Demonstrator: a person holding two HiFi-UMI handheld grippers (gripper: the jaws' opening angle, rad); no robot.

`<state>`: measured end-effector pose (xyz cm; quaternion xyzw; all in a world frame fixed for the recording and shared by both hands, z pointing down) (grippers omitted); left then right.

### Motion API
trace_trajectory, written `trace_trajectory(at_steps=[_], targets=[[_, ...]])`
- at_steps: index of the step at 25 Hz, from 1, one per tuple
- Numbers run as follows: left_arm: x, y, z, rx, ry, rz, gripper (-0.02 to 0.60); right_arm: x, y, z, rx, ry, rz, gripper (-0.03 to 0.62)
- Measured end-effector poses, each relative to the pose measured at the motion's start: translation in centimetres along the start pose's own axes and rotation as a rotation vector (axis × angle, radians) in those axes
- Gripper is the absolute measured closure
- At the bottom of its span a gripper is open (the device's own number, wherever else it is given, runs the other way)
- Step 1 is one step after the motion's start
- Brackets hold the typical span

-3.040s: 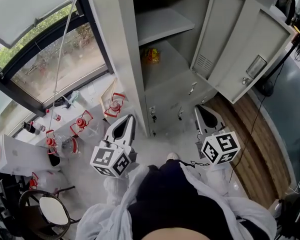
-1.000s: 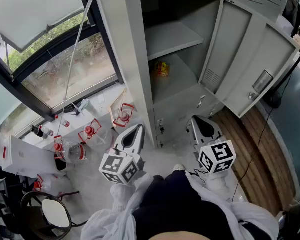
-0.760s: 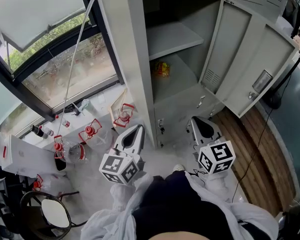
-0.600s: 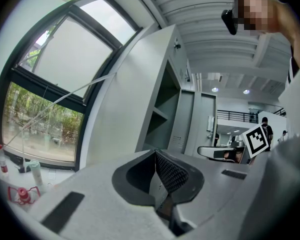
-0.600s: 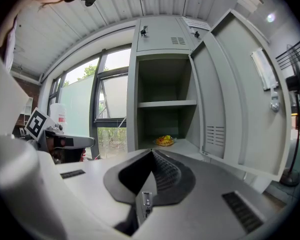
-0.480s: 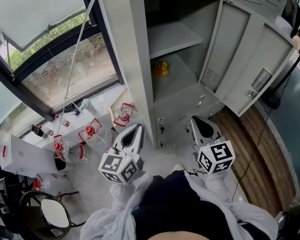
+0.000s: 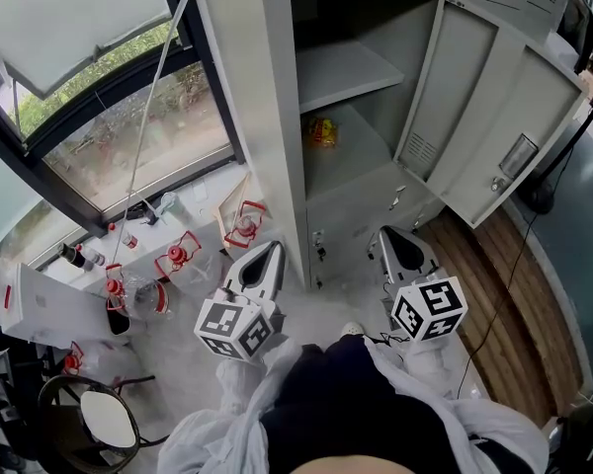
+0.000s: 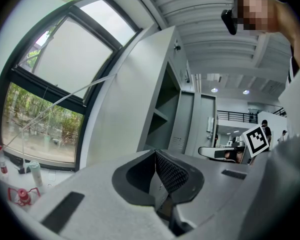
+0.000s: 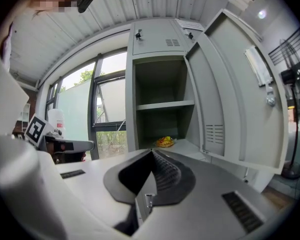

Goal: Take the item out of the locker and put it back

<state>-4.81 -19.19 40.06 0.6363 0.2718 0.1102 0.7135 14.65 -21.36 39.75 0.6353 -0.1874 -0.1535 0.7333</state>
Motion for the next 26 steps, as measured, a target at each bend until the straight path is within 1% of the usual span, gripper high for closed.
trace_trajectory(at_steps=[2, 4, 9, 26], targets=[[-0.06, 0.00, 0.05, 0.001, -0.001, 0.000, 0.574, -0.16, 0.15, 0.03, -0.021, 0.012, -0.063, 0.595], [-0.16, -0.02, 0.09, 0.001, -0.003, 0.000, 0.574, -0.30, 0.20, 0.13, -0.030, 0.013, -0.087, 0.595], [-0.21, -0.06, 0.26, 0.003, -0.003, -0.001, 0.574, -0.14, 0.30, 0.29, -0.044, 0.019, -0.102, 0.595], [-0.38, -0.07, 0.74, -0.001, -0.002, 0.003, 0.574, 0.00, 0.60, 0.90, -0.058, 0.008, -0.100, 0.595]])
Point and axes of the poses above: the fingertips, and each gripper's own axes: z forward along the fingers, x to its right, y out of its underside, the point moved 1 cm from there along -z, backward along the fingers, and after that the axes turned 1 degree about y, right-handed, at the moved point
